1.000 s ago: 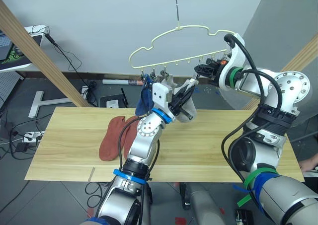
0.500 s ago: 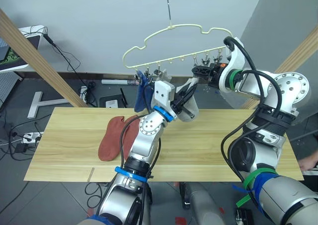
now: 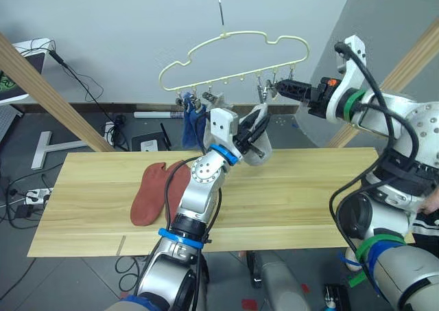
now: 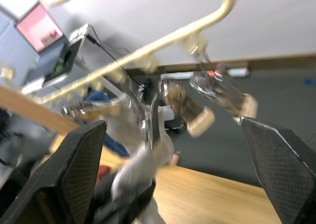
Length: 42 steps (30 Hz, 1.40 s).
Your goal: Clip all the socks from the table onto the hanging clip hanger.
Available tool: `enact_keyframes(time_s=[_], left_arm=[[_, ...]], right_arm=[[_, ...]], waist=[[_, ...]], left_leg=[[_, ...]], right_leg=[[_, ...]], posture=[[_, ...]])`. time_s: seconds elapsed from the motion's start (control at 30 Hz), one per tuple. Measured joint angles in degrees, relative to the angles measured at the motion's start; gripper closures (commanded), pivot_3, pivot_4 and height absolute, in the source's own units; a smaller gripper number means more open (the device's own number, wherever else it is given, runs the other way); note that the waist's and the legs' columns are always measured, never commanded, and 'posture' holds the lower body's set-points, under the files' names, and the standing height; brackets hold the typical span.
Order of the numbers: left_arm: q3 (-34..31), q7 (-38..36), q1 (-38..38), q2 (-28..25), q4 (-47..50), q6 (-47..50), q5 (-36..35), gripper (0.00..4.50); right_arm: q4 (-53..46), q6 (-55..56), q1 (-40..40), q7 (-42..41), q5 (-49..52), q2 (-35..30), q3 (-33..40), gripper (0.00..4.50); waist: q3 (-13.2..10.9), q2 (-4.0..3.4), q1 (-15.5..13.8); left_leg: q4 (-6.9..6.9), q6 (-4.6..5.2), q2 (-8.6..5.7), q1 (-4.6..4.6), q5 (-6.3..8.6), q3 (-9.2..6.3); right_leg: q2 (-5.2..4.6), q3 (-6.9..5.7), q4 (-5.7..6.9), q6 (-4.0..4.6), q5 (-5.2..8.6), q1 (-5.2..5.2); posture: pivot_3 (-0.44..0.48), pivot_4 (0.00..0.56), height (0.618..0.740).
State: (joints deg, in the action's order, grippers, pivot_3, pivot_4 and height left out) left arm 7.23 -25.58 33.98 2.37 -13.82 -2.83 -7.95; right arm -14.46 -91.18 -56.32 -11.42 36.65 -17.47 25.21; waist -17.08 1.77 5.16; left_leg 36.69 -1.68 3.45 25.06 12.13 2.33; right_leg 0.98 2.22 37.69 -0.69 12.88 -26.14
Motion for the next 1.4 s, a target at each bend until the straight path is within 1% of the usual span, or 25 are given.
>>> enact_keyframes(time_s=[0.07,0.17,0.2,0.23,0.27,0.33,0.37,0.4,0.43,0.47,0.53,0.57,0.6,0.67,0.73,0.8,0.87,1.0,1.07,1.13,1.27,1.4], left_arm=[[-0.77,-0.1,-0.17,-0.26,0.07,1.45,-0.79,1.9],[-1.32,-1.07,-2.15,-2.42,2.62,4.83,-2.43,0.97],[-1.55,-1.53,-3.09,-3.37,4.12,6.28,-3.15,0.6],[-1.63,-2.43,-5.03,-5.23,7.14,8.44,-4.26,0.33],[-2.12,-3.22,-6.78,-7.16,9.7,10.31,-5.29,0.02],[-3.41,-4.24,-9.71,-10.43,14.29,14.31,-7.22,0.02],[-4.35,-4.66,-11.2,-12.57,17.56,16.79,-8.29,0.0],[-4.63,-5.2,-12.34,-14.43,20.63,18.73,-9.23,0.0],[-5.18,-5.44,-12.98,-15.77,23.06,20.1,-9.95,0.0],[-6.04,-5.51,-13.57,-17.69,26.1,21.88,-10.6,0.0],[-7.69,-5.51,-13.8,-19.67,29.3,23.98,-11.78,0.0],[-8.22,-5.48,-13.95,-20.78,30.72,25.05,-12.43,0.0],[-8.77,-5.41,-14.15,-21.44,31.89,26.04,-12.79,0.0],[-9.68,-5.12,-14.24,-22.59,33.32,27.85,-13.91,0.0],[-10.51,-4.88,-14.23,-23.48,34.78,29.45,-14.81,0.0],[-10.88,-4.86,-14.21,-24.47,36.63,30.8,-15.43,0.0],[-10.93,-4.87,-14.24,-25.08,38.65,31.42,-15.95,0.0],[-11.03,-4.06,-14.26,-25.15,39.19,32.54,-16.59,0.0],[-11.07,-3.75,-14.23,-25.19,39.24,32.79,-16.81,0.0],[-11.09,-3.6,-13.08,-25.24,39.62,33.33,-16.94,0.0],[-11.36,-2.79,-8.31,-25.57,41.84,34.41,-18.43,0.0],[-11.67,-2.55,-7.9,-26.29,42.53,35.88,-19.1,0.0]], right_arm=[[-2.48,1.19,2.52,-0.86,0.28,-0.35,-2.21,0.0],[-8.15,3.27,7.94,-0.05,0.28,1.46,-3.81,0.0],[-9.78,5.08,10.2,0.29,-0.4,1.78,-5.13,0.0],[-11.99,8.91,14.07,0.27,-1.96,1.28,-8.27,0.0],[-13.09,12.01,17.3,0.19,-3.23,0.89,-10.64,0.0],[-14.07,17.59,21.92,0.22,-5.61,0.84,-14.04,0.0],[-14.54,22.02,23.89,0.2,-7.55,0.89,-16.42,0.17],[-14.74,25.87,25.24,0.22,-9.15,1.0,-18.47,0.35],[-14.8,28.89,26.15,0.22,-10.48,1.31,-19.95,0.56],[-14.77,32.86,27.02,0.38,-12.23,1.91,-21.81,0.85],[-14.71,37.03,27.31,1.43,-14.34,3.07,-23.37,1.59],[-14.69,39.09,27.5,2.24,-15.65,4.02,-24.0,1.88],[-14.57,40.67,27.7,2.97,-16.81,4.5,-24.66,1.88],[-13.95,43.76,27.88,3.73,-19.09,4.79,-26.26,1.88],[-12.73,46.78,27.75,4.26,-20.48,5.72,-27.12,2.18],[-10.26,49.32,27.02,5.43,-22.02,7.86,-27.21,2.67],[-7.55,51.19,26.09,6.07,-23.49,8.14,-27.49,3.44],[-5.49,53.31,25.94,6.55,-25.21,8.87,-27.53,3.44],[-4.37,54.55,25.61,6.63,-26.32,9.17,-27.58,3.44],[-1.12,56.45,23.74,7.21,-27.42,9.8,-27.55,3.44],[5.82,61.06,19.66,8.22,-29.49,11.53,-27.56,3.44],[10.27,63.91,18.32,8.91,-30.94,12.11,-27.23,3.44]], waist=[[0.0,0.0,0.06],[0.0,0.0,0.26],[0.0,0.0,0.32],[0.0,0.0,0.39],[0.0,0.0,0.47],[-0.02,-0.02,0.51],[-0.03,-0.01,0.51],[-0.03,0.0,0.46],[-0.05,0.02,0.41],[-0.05,0.02,0.37],[-0.05,0.03,0.19],[-0.05,0.03,0.05],[-0.05,0.03,-0.09],[-0.05,0.03,-0.42],[-0.05,0.04,-0.58],[-0.05,0.06,-0.76],[-0.05,0.06,-0.99],[-0.05,0.06,-1.46],[-0.06,0.06,-1.73],[-0.07,0.08,-1.9],[-0.08,0.1,-2.24],[-0.09,0.1,-2.44]], left_leg=[[0.01,0.0,-0.01,-0.02,0.0,0.02],[0.0,0.0,0.02,-0.05,0.0,0.01],[-0.01,0.0,0.04,-0.05,0.0,-0.01],[-0.05,-0.01,0.06,-0.06,0.0,-0.02],[-0.07,-0.02,0.08,-0.09,-0.01,-0.02],[-0.07,-0.03,0.07,-0.1,-0.02,-0.09],[-0.06,-0.03,0.06,-0.11,-0.02,-0.12],[-0.05,-0.04,0.07,-0.13,-0.02,-0.15],[-0.05,-0.04,0.07,-0.15,-0.02,-0.15],[-0.03,-0.06,0.07,-0.16,-0.03,-0.16],[0.01,-0.06,0.06,-0.19,-0.03,-0.18],[0.03,-0.06,0.06,-0.19,-0.03,-0.18],[0.04,-0.06,0.06,-0.19,-0.03,-0.17],[0.04,-0.06,0.06,-0.17,-0.03,-0.16],[0.02,-0.06,0.06,-0.16,-0.03,-0.16],[0.01,-0.06,0.06,-0.15,-0.03,-0.18],[0.0,-0.06,0.07,-0.15,-0.03,-0.18],[-0.01,-0.06,0.07,-0.15,-0.03,-0.21],[-0.01,-0.06,0.06,-0.15,-0.03,-0.21],[0.03,-0.06,0.04,-0.15,-0.03,-0.2],[0.06,-0.06,0.02,-0.15,-0.03,-0.19],[0.0,-0.06,0.04,-0.13,-0.03,-0.2]], right_leg=[[0.0,0.04,0.04,0.0,0.0,-0.02],[0.04,0.04,0.06,0.0,0.0,0.0],[0.05,0.03,0.06,0.0,0.0,-0.02],[0.07,0.02,0.05,0.0,0.0,-0.02],[0.07,0.04,0.07,-0.01,0.01,-0.04],[0.07,0.08,0.11,-0.01,0.01,-0.07],[0.06,0.09,0.13,-0.01,0.01,-0.06],[0.04,0.08,0.14,-0.01,0.01,-0.04],[0.02,0.09,0.14,-0.01,0.0,-0.04],[0.0,0.09,0.17,-0.01,0.0,-0.04],[0.0,0.08,0.19,-0.02,0.0,0.0],[0.0,0.09,0.18,-0.03,-0.01,0.01],[-0.02,0.11,0.18,-0.03,-0.01,0.01],[-0.05,0.11,0.14,-0.03,-0.01,0.01],[-0.06,0.11,0.1,-0.03,-0.01,0.01],[-0.05,0.11,0.08,-0.03,-0.01,0.0],[-0.06,0.11,0.09,-0.03,-0.01,0.0],[-0.04,0.14,0.1,-0.03,-0.01,-0.01],[-0.03,0.14,0.11,-0.03,-0.01,-0.01],[-0.02,0.13,0.16,-0.02,-0.01,-0.01],[-0.02,0.13,0.17,-0.02,-0.01,0.01],[-0.02,0.14,0.11,-0.02,-0.01,-0.01]], posture=[[-0.158,0.297,0.74],[-0.139,0.297,0.74],[-0.139,0.297,0.74],[-0.139,0.297,0.74],[-0.101,0.301,0.74],[-0.101,0.301,0.74],[-0.081,0.302,0.74],[-0.081,0.302,0.74],[-0.081,0.302,0.74],[-0.061,0.299,0.74],[-0.061,0.299,0.74],[-0.061,0.299,0.74],[-0.037,0.292,0.74],[-0.037,0.292,0.74],[-0.019,0.289,0.74],[-0.019,0.289,0.74],[-0.012,0.29,0.74],[-0.012,0.29,0.74],[0.008,0.295,0.74],[0.014,0.295,0.74],[0.02,0.297,0.74],[0.026,0.3,0.74]])
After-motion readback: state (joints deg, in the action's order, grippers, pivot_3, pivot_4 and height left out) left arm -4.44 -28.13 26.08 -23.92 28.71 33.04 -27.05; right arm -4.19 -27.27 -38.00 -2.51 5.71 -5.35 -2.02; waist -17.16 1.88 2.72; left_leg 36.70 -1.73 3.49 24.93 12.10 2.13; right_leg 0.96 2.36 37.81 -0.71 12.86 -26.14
